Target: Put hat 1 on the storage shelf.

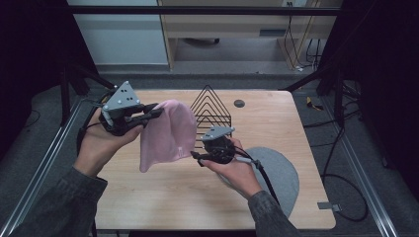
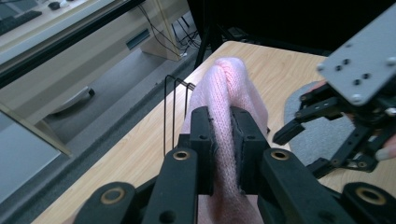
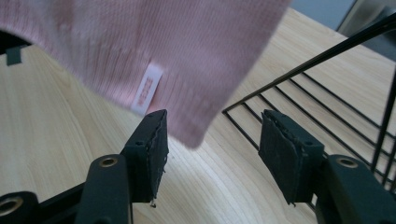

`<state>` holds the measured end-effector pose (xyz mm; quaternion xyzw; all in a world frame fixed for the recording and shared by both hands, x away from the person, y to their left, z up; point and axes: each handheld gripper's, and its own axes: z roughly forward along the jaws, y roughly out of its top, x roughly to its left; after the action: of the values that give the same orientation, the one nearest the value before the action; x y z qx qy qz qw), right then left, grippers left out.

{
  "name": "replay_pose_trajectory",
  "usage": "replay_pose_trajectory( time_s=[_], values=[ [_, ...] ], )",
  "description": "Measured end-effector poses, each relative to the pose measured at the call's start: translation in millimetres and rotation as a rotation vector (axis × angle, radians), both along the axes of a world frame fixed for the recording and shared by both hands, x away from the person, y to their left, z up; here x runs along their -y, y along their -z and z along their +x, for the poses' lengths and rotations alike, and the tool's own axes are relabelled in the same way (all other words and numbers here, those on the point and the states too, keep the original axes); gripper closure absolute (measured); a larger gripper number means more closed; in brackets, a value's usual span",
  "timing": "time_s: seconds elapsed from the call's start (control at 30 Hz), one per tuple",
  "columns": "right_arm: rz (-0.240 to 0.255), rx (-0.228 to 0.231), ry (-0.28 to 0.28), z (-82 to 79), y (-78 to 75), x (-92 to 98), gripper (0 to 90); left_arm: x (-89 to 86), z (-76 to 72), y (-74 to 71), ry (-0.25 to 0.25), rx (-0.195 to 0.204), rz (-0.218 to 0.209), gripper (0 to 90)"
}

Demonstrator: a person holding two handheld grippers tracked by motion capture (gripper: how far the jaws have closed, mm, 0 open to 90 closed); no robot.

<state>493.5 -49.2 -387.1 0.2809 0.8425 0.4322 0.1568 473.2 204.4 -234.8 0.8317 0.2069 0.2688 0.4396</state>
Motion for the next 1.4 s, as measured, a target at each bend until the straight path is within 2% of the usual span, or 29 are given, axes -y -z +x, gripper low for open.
replay_pose_trajectory(
  time_s=[0.1,0.23,0.3,0.33,0.43,0.53,0.63,0.87,0.97,1.07,1.23,1.4],
  values=[
    [-0.004,-0.024,-0.020,4.2,1.5,-1.7,45.1,2.2,0.9,-0.4,0.008,-0.009,-0.015,80.3],
    [0.026,-0.032,-0.058,5.8,0.8,-1.3,71.6,1.8,5.3,-0.5,0.012,-0.013,-0.030,80.2],
    [0.034,-0.026,-0.071,4.4,-2.9,0.2,80.5,0.9,10.0,0.0,0.009,-0.022,-0.041,80.0],
    [0.037,-0.027,-0.076,3.3,-5.2,1.3,82.0,0.2,13.5,0.1,0.009,-0.030,-0.051,79.9],
    [0.022,-0.016,-0.085,0.3,-14.1,6.6,83.1,0.4,26.0,-0.8,0.004,-0.049,-0.056,79.8],
    [0.008,-0.008,-0.085,-1.6,-24.5,13.2,83.2,4.1,38.9,-2.9,0.000,-0.066,-0.087,79.5],
    [-0.005,0.004,-0.080,-0.5,-32.8,19.1,83.3,9.9,49.1,-6.9,0.008,-0.070,-0.098,79.4],
    [-0.004,0.005,-0.071,2.7,-42.2,30.6,83.3,23.6,61.0,-15.3,0.020,-0.068,-0.083,79.3],
    [0.001,0.004,-0.068,6.2,-45.7,34.5,83.3,29.1,66.4,-20.5,0.018,-0.066,-0.068,79.2],
    [0.019,0.004,-0.053,13.0,-53.3,39.2,83.4,34.4,74.6,-29.0,0.019,-0.073,-0.085,79.2],
    [0.053,0.017,-0.024,25.5,-75.0,47.7,83.6,48.4,89.6,-46.0,0.018,-0.061,-0.079,79.0],
    [0.085,0.024,0.015,42.1,-94.3,57.2,83.7,64.3,110.7,-58.6,0.006,-0.050,-0.070,78.9]
  ],
)
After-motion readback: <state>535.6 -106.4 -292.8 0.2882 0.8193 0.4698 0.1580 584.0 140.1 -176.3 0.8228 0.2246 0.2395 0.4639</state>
